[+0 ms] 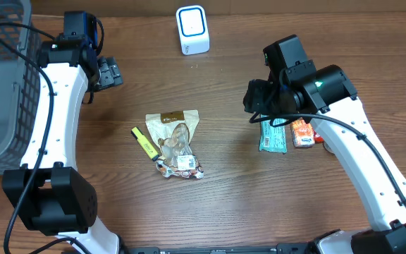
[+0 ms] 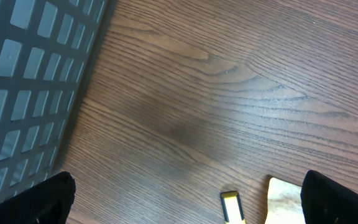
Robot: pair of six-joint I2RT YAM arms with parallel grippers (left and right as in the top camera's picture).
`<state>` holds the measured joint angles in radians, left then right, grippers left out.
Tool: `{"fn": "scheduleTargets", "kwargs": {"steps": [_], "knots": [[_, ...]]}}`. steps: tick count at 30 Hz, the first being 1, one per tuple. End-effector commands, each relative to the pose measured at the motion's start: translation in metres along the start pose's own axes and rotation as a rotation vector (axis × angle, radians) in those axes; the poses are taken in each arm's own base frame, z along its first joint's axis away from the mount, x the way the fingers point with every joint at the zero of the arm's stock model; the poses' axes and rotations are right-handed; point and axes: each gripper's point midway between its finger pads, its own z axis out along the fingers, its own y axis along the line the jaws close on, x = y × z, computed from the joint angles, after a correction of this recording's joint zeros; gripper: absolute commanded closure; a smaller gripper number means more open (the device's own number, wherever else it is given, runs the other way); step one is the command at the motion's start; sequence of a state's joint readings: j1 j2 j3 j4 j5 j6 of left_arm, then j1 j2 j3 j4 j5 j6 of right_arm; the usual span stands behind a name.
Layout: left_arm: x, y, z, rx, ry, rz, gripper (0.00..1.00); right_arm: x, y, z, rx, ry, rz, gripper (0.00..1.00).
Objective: Scan the item barcode
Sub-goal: 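Raise the right gripper and move it left over the PanTree bag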
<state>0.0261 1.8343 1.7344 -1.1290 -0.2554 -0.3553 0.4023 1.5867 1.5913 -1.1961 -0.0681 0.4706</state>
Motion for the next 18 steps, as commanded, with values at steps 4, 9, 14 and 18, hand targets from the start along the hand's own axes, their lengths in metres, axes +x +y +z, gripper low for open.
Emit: {"fn": "scheduleTargets", "kwargs": {"steps": [4, 9, 14, 18], "knots": [[-0.003, -0.002, -0.004, 0.000, -0.018, 0.022, 0.00, 0.001, 0.034, 0.027, -0.078, 0.022, -0.054, 0.39], [-0.003, -0.002, -0.004, 0.000, -0.018, 0.022, 0.00, 0.012, 0.064, 0.061, -0.106, 0.054, -0.133, 0.39], [-0.003, -0.002, -0.004, 0.000, -0.018, 0.022, 0.00, 0.030, 0.087, 0.096, -0.109, 0.101, -0.214, 0.39], [-0.003, -0.002, -0.004, 0.000, -0.018, 0.022, 0.00, 0.045, 0.107, 0.123, -0.125, 0.118, -0.264, 0.39]]}}
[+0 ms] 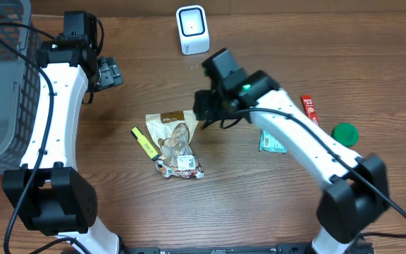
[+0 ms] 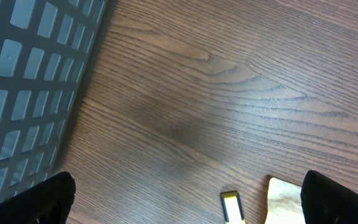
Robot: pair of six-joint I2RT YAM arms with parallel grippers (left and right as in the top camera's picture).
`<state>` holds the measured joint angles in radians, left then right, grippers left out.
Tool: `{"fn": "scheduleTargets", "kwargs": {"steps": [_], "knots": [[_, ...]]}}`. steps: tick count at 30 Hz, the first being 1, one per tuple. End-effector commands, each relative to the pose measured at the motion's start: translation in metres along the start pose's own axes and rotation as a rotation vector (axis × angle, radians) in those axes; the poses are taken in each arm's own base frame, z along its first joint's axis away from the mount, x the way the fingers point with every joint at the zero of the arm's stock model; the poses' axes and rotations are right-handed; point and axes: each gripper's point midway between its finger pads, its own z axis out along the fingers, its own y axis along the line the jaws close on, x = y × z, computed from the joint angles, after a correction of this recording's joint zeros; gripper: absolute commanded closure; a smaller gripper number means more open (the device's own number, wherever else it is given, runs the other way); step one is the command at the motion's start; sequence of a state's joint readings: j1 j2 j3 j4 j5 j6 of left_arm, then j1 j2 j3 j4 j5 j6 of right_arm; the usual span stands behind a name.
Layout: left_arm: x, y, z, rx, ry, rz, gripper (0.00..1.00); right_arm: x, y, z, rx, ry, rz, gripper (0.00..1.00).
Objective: Scan the item barcode
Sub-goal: 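Raise the right gripper and move it left over the PanTree bag, then lower the right gripper and grasp the clear PanTree bag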
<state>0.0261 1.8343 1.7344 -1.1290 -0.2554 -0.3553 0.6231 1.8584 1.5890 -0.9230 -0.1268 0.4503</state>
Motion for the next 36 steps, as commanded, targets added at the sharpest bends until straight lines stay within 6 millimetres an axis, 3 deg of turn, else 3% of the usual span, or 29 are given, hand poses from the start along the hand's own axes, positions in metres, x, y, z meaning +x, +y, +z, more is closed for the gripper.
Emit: {"fn": "scheduleTargets", "kwargs": {"steps": [1, 6, 11, 21, 27, 36], "knots": [[-0.003, -0.002, -0.004, 0.000, -0.018, 0.022, 0.00, 0.012, 0.016, 0.031, -0.009, 0.031, -0.060, 0.39], [-0.003, -0.002, -0.004, 0.000, -0.018, 0.022, 0.00, 0.020, 0.022, 0.065, -0.008, 0.060, -0.131, 0.38], [-0.003, -0.002, -0.004, 0.000, -0.018, 0.022, 0.00, 0.031, 0.012, 0.098, 0.021, 0.111, -0.125, 0.35], [-0.003, -0.002, -0.004, 0.000, -0.018, 0.022, 0.00, 0.033, -0.001, 0.101, 0.080, 0.116, -0.113, 0.30], [-0.003, -0.002, -0.004, 0.000, -0.018, 0.022, 0.00, 0.024, 0.020, 0.105, 0.000, 0.073, -0.132, 0.29], [-0.003, -0.002, -0.004, 0.000, -0.018, 0.022, 0.00, 0.025, 0.005, 0.110, 0.081, 0.070, -0.131, 0.25]]}}
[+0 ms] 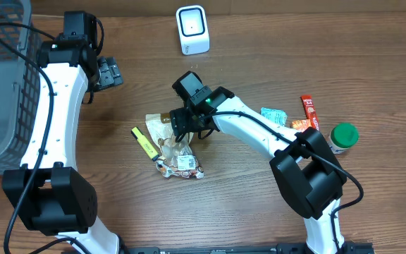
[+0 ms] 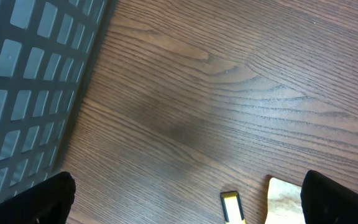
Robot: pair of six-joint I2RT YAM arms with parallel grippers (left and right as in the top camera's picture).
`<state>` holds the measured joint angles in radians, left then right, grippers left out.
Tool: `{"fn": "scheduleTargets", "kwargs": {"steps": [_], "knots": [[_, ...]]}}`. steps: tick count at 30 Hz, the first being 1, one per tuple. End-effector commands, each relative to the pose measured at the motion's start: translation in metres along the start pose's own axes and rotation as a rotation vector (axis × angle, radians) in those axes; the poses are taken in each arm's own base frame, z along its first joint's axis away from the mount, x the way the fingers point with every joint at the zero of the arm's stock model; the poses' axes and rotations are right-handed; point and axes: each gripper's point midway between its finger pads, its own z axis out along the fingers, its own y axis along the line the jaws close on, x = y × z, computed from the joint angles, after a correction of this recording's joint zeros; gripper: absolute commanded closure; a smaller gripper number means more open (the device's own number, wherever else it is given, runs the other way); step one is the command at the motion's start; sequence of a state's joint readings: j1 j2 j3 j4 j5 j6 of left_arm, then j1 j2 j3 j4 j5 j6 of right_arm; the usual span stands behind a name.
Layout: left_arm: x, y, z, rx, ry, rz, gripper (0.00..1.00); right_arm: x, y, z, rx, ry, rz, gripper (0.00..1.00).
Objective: Scan the item barcode
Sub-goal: 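Lower the right gripper and grasp the clear PanTree bag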
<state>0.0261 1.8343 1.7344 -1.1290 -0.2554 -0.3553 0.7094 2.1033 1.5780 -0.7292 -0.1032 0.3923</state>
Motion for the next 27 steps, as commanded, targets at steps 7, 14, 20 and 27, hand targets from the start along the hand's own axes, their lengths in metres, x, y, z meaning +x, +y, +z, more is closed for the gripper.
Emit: {"fn": "scheduleTargets", "kwargs": {"steps": [7, 14, 20, 27], "knots": [[-0.003, -0.002, -0.004, 0.000, -0.018, 0.022, 0.00, 0.010, -0.019, 0.007, 0.106, 0.022, 0.002, 0.23], [-0.003, -0.002, -0.004, 0.000, -0.018, 0.022, 0.00, 0.013, -0.050, 0.002, 0.243, 0.026, 0.059, 0.22], [-0.003, -0.002, -0.004, 0.000, -0.018, 0.022, 0.00, 0.021, -0.085, -0.006, 0.299, 0.081, 0.200, 0.22], [-0.003, -0.002, -0.004, 0.000, -0.018, 0.022, 0.00, 0.034, -0.128, -0.023, 0.340, 0.157, 0.453, 0.34]]}}
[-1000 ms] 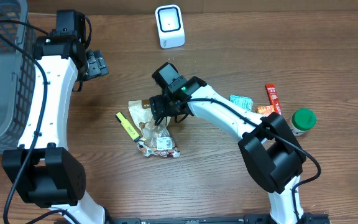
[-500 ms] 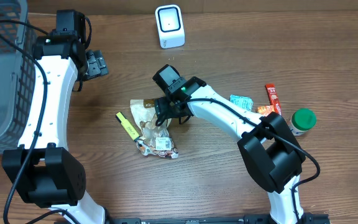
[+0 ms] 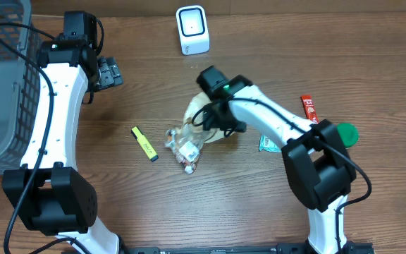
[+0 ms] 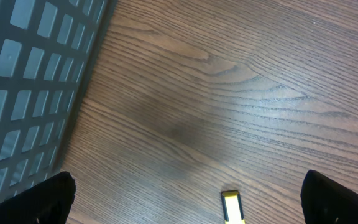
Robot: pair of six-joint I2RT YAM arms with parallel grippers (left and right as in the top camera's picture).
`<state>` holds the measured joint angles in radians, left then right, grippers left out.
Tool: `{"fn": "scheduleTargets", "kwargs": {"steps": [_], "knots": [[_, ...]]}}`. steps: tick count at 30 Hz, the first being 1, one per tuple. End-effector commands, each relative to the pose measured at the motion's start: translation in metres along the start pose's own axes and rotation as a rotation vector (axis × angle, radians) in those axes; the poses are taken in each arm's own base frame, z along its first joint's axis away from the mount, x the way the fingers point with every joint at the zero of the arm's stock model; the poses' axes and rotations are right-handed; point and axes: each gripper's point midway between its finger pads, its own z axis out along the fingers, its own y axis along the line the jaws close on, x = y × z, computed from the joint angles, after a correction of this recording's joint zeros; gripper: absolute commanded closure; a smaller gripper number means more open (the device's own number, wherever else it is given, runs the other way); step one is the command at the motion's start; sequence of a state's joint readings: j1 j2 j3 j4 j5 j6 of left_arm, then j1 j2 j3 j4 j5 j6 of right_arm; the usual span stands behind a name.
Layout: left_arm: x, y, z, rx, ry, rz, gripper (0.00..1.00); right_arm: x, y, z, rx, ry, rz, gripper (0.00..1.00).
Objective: Scan the item barcode
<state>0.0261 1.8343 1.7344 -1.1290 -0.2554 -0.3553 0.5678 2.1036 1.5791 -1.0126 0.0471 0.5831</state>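
A clear snack bag [image 3: 189, 138] with brown and white contents hangs tilted at the table's middle. My right gripper [image 3: 216, 118] is shut on its upper right end, its fingers mostly hidden under the wrist. The white barcode scanner [image 3: 192, 29] stands at the far edge, well apart from the bag. My left gripper [image 3: 111, 73] waits open at the far left near the basket. In the left wrist view the left gripper [image 4: 188, 190] shows its black fingertips [image 4: 48, 198] wide apart over bare wood, with nothing between them.
A grey wire basket fills the left edge and shows as a grid [image 4: 30, 81]. A yellow stick [image 3: 145, 143] lies left of the bag, its end also visible [image 4: 231, 206]. A teal packet [image 3: 268, 144], red stick [image 3: 309, 109] and green cap [image 3: 344, 132] lie right.
The right gripper has shifted right and a little nearer, with the snack bag in its hold. The bag has left the yellow stick's side and now hangs tilted. The left arm is unmoved.
The right gripper was first over the teal and orange packets at the right. Then it stood at the table's middle beside the snack bag, then over the bag's top. Now it holds the bag, displaced to the right. The left arm stayed still throughout.
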Motion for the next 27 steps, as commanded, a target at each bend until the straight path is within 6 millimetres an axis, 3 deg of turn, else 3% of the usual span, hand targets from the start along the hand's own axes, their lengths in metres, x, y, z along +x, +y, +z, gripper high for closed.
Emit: {"fn": "scheduleTargets", "kwargs": {"steps": [1, 7, 13, 17, 23, 27], "knots": [[-0.003, -0.002, -0.004, 0.000, -0.018, 0.022, 0.00, -0.001, -0.024, 0.002, 0.024, 0.048, 0.121, 0.37], [-0.003, -0.002, -0.004, 0.000, -0.018, 0.022, 0.00, 0.001, -0.027, -0.015, 0.003, 0.052, 0.132, 0.39], [-0.003, -0.002, -0.004, 0.000, -0.018, 0.022, 0.00, -0.004, -0.016, -0.056, -0.094, -0.014, 0.148, 0.37], [-0.003, -0.002, -0.004, 0.000, -0.018, 0.022, 0.00, 0.000, -0.004, -0.059, -0.161, 0.024, 0.250, 0.38], [-0.003, -0.002, -0.004, 0.000, -0.018, 0.022, 0.00, 0.001, -0.001, -0.059, -0.166, 0.034, 0.360, 0.47], [-0.003, -0.002, -0.004, -0.001, -0.018, 0.022, 0.00, 0.015, -0.001, -0.057, -0.121, 0.060, 0.337, 0.68]]}}
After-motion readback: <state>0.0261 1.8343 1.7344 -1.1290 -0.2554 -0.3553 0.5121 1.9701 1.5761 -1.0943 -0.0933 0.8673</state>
